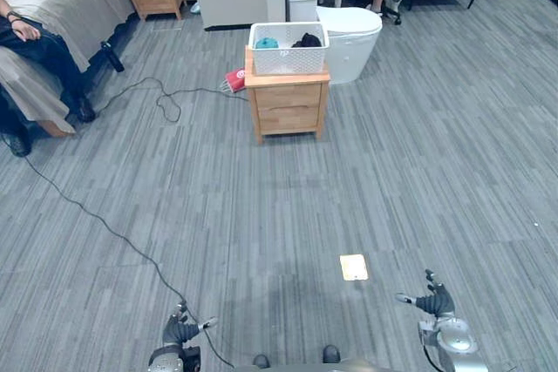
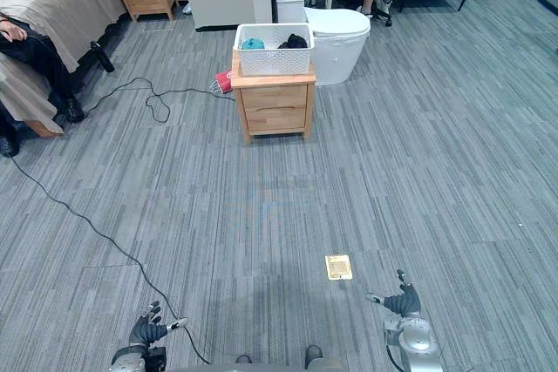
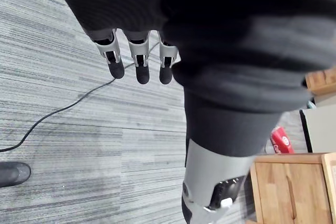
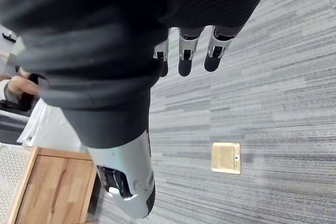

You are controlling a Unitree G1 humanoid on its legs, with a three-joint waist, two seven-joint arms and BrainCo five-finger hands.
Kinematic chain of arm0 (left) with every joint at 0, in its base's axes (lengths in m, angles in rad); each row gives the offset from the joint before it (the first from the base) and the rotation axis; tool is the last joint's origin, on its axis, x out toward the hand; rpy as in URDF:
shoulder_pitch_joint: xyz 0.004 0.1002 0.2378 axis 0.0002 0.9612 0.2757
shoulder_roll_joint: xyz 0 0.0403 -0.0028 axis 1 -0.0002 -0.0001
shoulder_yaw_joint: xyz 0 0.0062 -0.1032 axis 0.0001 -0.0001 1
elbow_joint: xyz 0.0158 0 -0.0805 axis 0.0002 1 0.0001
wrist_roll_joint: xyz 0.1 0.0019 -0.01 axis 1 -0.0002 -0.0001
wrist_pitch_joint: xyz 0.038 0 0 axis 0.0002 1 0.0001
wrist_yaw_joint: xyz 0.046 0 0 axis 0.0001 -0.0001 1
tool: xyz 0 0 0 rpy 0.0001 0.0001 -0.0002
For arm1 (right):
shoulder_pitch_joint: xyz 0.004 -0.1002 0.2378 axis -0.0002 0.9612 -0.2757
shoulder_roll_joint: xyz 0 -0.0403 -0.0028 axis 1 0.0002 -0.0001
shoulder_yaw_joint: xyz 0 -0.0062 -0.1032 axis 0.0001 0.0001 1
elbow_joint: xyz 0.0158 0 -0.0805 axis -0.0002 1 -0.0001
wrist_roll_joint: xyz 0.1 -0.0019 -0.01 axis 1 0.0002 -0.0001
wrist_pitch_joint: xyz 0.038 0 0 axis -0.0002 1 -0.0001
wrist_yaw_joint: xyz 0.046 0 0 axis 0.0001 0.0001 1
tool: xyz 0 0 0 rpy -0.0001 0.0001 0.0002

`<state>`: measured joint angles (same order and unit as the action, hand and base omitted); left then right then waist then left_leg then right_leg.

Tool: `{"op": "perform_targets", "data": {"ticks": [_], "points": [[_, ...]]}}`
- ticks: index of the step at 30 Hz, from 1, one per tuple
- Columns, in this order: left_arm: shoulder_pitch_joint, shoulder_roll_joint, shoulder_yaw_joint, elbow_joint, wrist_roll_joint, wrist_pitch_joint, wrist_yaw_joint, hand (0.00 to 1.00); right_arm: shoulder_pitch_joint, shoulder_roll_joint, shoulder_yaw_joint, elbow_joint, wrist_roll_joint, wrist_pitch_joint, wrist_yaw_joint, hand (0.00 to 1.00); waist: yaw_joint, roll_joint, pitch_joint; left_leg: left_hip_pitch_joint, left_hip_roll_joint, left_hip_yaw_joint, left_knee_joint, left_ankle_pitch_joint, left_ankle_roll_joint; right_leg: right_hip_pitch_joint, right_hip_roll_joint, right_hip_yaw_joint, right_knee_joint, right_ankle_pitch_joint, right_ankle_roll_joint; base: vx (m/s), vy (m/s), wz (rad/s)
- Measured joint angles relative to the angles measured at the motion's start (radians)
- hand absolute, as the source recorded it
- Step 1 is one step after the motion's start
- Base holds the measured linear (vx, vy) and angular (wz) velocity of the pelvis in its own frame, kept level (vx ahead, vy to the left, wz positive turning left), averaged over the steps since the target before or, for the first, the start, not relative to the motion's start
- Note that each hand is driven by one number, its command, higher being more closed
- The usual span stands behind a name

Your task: Pick up the laundry basket with both hands and put the clothes into the washing machine.

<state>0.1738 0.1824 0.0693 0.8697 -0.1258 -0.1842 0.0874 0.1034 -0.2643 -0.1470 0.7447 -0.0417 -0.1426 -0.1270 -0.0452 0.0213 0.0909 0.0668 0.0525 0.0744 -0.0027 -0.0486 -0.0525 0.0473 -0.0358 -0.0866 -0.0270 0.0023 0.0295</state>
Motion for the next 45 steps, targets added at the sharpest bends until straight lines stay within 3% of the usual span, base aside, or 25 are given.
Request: {"op": "perform_targets", "data": {"ticks": [9, 12, 14, 17, 18, 19, 21, 23, 24, 25, 26, 27, 28, 29, 30, 31, 33, 35, 38, 40, 41, 42, 43, 44, 45], "points": [[0.001, 0.0, 0.005, 0.0, -0.021, 0.002, 0.007, 0.0, -0.027, 0.046, -0.03, 0.046, 0.025, 0.021, -0.006, 0.0, 0.005, -0.018, 0.018, -0.068, 0.0, 0.019, 0.023, -0.01, 0.013, -0.062, 0.0, 0.013, -0.009, 0.002, 0.014, -0.05, -0.002, -0.06], [0.005, -0.001, 0.013, -0.033, -0.041, 0.003, 0.008, 0.0, -0.061, 0.052, -0.046, 0.059, 0.045, 0.035, -0.009, 0.0, 0.019, -0.026, 0.036, -0.13, 0.008, 0.056, 0.119, -0.083, 0.028, -0.136, -0.005, 0.028, 0.077, -0.054, 0.035, 0.03, 0.03, -0.39], [0.009, -0.001, 0.012, -0.063, -0.047, 0.003, 0.008, 0.0, -0.063, 0.051, -0.051, 0.059, 0.052, 0.036, -0.012, 0.0, 0.03, -0.025, 0.055, -0.144, 0.001, 0.063, 0.202, -0.163, 0.049, -0.212, -0.039, 0.018, 0.287, -0.146, 0.091, 0.08, 0.085, -0.23], [-0.004, 0.01, 0.008, -0.095, -0.061, 0.001, 0.012, 0.0, -0.064, 0.065, -0.043, 0.06, 0.074, 0.036, -0.021, 0.0, 0.018, -0.021, 0.083, -0.092, -0.02, 0.041, 0.215, -0.209, 0.087, -0.391, -0.105, -0.052, 0.709, -0.156, 0.127, 0.19, 0.104, 0.12], [-0.016, 0.024, 0.0, -0.097, -0.061, 0.002, 0.023, 0.0, -0.063, 0.073, -0.037, 0.066, 0.08, 0.038, -0.022, 0.0, 0.006, -0.01, 0.103, -0.058, -0.017, 0.031, 0.214, -0.229, 0.096, -0.429, -0.111, -0.069, 0.759, -0.209, 0.093, 0.28, 0.05, 0.19], [-0.021, 0.028, 0.001, -0.097, -0.062, 0.002, 0.026, 0.0, -0.063, 0.072, -0.034, 0.066, 0.08, 0.038, -0.022, 0.0, 0.006, -0.013, 0.104, -0.045, -0.013, 0.026, 0.212, -0.237, 0.093, -0.45, -0.109, -0.085, 0.749, -0.22, 0.074, 0.45, 0.05, 0.27], [-0.057, 0.037, 0.001, -0.096, -0.065, 0.001, 0.029, 0.0, -0.065, 0.063, -0.034, 0.066, 0.083, 0.038, -0.025, 0.0, -0.003, -0.003, 0.129, -0.001, 0.009, 0.002, 0.198, -0.253, 0.08, -0.506, -0.094, -0.139, 0.623, -0.21, 0.062, 0.47, -0.004, 0.43], [-0.095, 0.038, 0.001, -0.096, -0.067, 0.0, 0.03, 0.0, -0.069, 0.055, -0.034, 0.064, 0.09, 0.038, -0.026, 0.0, -0.022, -0.011, 0.151, 0.054, 0.025, -0.036, 0.147, -0.255, 0.073, -0.54, -0.075, -0.167, 0.448, -0.145, 0.038, 0.48, -0.085, 0.67], [-0.103, 0.038, -0.001, -0.096, -0.068, 0.0, 0.029, 0.0, -0.065, 0.051, -0.034, 0.063, 0.09, 0.037, -0.026, 0.0, -0.036, -0.017, 0.152, 0.087, 0.032, -0.048, 0.123, -0.266, 0.045, -0.547, -0.062, -0.176, 0.344, -0.087, 0.023, 0.59, -0.155, 0.77], [-0.103, 0.033, -0.01, -0.092, -0.068, 0.0, 0.029, 0.0, -0.051, 0.048, -0.034, 0.063, 0.09, 0.037, -0.027, 0.0, -0.044, -0.03, 0.146, 0.128, 0.039, -0.058, 0.126, -0.289, 0.005, -0.553, -0.059, -0.165, 0.356, 0.021, -0.044, 0.62, -0.181, 0.67], [-0.102, 0.025, -0.013, -0.087, -0.067, 0.0, 0.028, 0.0, -0.053, 0.045, -0.035, 0.062, 0.089, 0.037, -0.027, 0.0, -0.047, -0.025, 0.142, 0.139, 0.048, -0.061, 0.14, -0.294, -0.004, -0.562, -0.059, -0.162, 0.406, 0.035, -0.082, 0.64, -0.186, 0.3], [-0.099, 0.014, -0.02, -0.081, -0.066, 0.001, 0.026, 0.0, -0.066, 0.048, -0.033, 0.048, 0.089, 0.037, -0.025, 0.0, -0.047, 0.002, 0.137, 0.104, 0.075, -0.056, 0.246, -0.281, -0.044, -0.573, -0.049, -0.178, 0.489, -0.049, -0.096, 0.66, -0.212, 0.0], [-0.096, 0.007, -0.019, -0.077, -0.061, 0.001, 0.026, 0.0, -0.073, 0.053, -0.028, 0.036, 0.087, 0.037, -0.021, 0.0, -0.043, 0.009, 0.141, 0.042, 0.092, -0.038, 0.422, -0.221, -0.124, -0.541, -0.038, -0.176, 0.518, -0.108, -0.105, 0.81, -0.269, -0.05], [-0.093, -0.005, -0.018, -0.076, -0.06, 0.001, 0.026, 0.0, -0.073, 0.05, -0.019, 0.026, 0.08, 0.037, -0.021, 0.0, -0.034, 0.025, 0.148, -0.033, 0.115, -0.039, 0.623, -0.127, -0.149, -0.484, -0.02, -0.18, 0.495, -0.136, -0.111, 0.71, -0.256, -0.07], [-0.087, -0.015, -0.018, -0.077, -0.06, 0.001, 0.025, 0.0, -0.073, 0.046, -0.01, 0.024, 0.078, 0.037, -0.021, 0.0, -0.027, 0.035, 0.15, -0.088, 0.136, -0.039, 0.771, -0.083, -0.169, -0.438, -0.001, -0.182, 0.469, -0.143, -0.118, 0.84, -0.251, -0.2], [-0.077, -0.023, -0.018, -0.08, -0.061, 0.001, 0.021, 0.0, -0.075, 0.053, 0.01, 0.023, 0.079, 0.035, -0.021, 0.0, -0.005, 0.038, 0.155, -0.203, 0.185, 0.002, 1.069, -0.109, -0.124, -0.305, 0.039, -0.177, 0.392, -0.157, -0.134, 0.55, -0.145, -0.24], [-0.075, -0.024, -0.018, -0.092, -0.061, 0.001, 0.02, 0.0, -0.075, 0.073, 0.005, 0.012, 0.084, 0.034, -0.025, 0.0, 0.019, 0.007, 0.172, -0.31, 0.209, 0.091, 1.193, -0.156, -0.047, -0.154, 0.046, -0.164, 0.306, -0.166, -0.148, 0.68, -0.131, -0.12], [-0.073, -0.026, -0.018, -0.117, -0.061, 0.001, 0.02, 0.0, -0.066, 0.085, 0.0, -0.02, 0.092, 0.034, -0.027, 0.0, 0.039, -0.014, 0.173, -0.424, 0.204, 0.17, 1.129, -0.181, -0.005, -0.04, 0.046, -0.156, 0.212, -0.178, -0.139, 0.59, -0.085, -0.05], [-0.078, -0.026, -0.019, -0.131, -0.06, 0.002, 0.02, 0.0, -0.095, 0.083, 0.002, -0.017, 0.092, 0.035, -0.027, 0.0, 0.065, -0.026, 0.177, -0.559, 0.127, 0.184, 0.7, -0.168, -0.006, 0.083, 0.03, -0.153, 0.109, -0.222, -0.09, 0.64, 0.006, -0.1], [-0.06, -0.039, -0.019, -0.13, -0.06, 0.003, 0.022, 0.0, -0.093, 0.074, -0.004, 0.0, 0.091, 0.033, -0.035, 0.0, 0.083, -0.022, 0.171, -0.53, 0.061, 0.144, 0.271, -0.063, -0.029, 0.16, 0.019, -0.132, 0.065, -0.253, -0.043, 0.58, 0.13, -0.4], [-0.049, -0.042, -0.018, -0.125, -0.06, 0.004, 0.022, 0.0, -0.096, 0.07, -0.004, 0.029, 0.091, 0.033, -0.045, 0.0, 0.095, -0.017, 0.161, -0.532, 0.051, 0.111, 0.266, 0.017, 0.006, 0.202, 0.01, -0.107, 0.075, -0.301, -0.016, 0.65, 0.214, -0.61], [-0.039, -0.04, -0.015, -0.116, -0.06, 0.005, 0.022, 0.0, -0.094, 0.075, -0.003, 0.038, 0.09, 0.035, -0.045, 0.0, 0.1, -0.031, 0.151, -0.534, 0.037, 0.102, 0.297, 0.06, 0.024, 0.203, -0.008, -0.096, 0.104, -0.326, -0.005, 0.81, 0.311, -0.52], [-0.036, -0.041, -0.017, -0.11, -0.06, 0.006, 0.023, 0.0, -0.086, 0.086, -0.004, 0.051, 0.09, 0.035, -0.045, 0.0, 0.102, -0.059, 0.126, -0.544, 0.011, 0.105, 0.357, 0.072, 0.061, 0.165, -0.057, -0.083, 0.239, -0.362, 0.043, 0.86, 0.302, -0.18], [-0.036, -0.043, -0.024, -0.108, -0.06, 0.006, 0.021, 0.0, -0.079, 0.1, -0.011, 0.059, 0.089, 0.036, -0.045, 0.0, 0.084, -0.082, 0.113, -0.533, -0.01, 0.121, 0.416, 0.013, 0.107, 0.086, -0.106, -0.062, 0.452, -0.356, 0.062, 0.86, 0.291, -0.05], [-0.038, -0.043, -0.025, -0.106, -0.06, 0.006, 0.021, 0.0, -0.076, 0.107, -0.013, 0.059, 0.089, 0.036, -0.046, 0.0, 0.077, -0.091, 0.11, -0.517, -0.025, 0.124, 0.438, -0.017, 0.117, 0.038, -0.131, -0.044, 0.584, -0.324, 0.097, 0.71, 0.23, 0.13]]}}
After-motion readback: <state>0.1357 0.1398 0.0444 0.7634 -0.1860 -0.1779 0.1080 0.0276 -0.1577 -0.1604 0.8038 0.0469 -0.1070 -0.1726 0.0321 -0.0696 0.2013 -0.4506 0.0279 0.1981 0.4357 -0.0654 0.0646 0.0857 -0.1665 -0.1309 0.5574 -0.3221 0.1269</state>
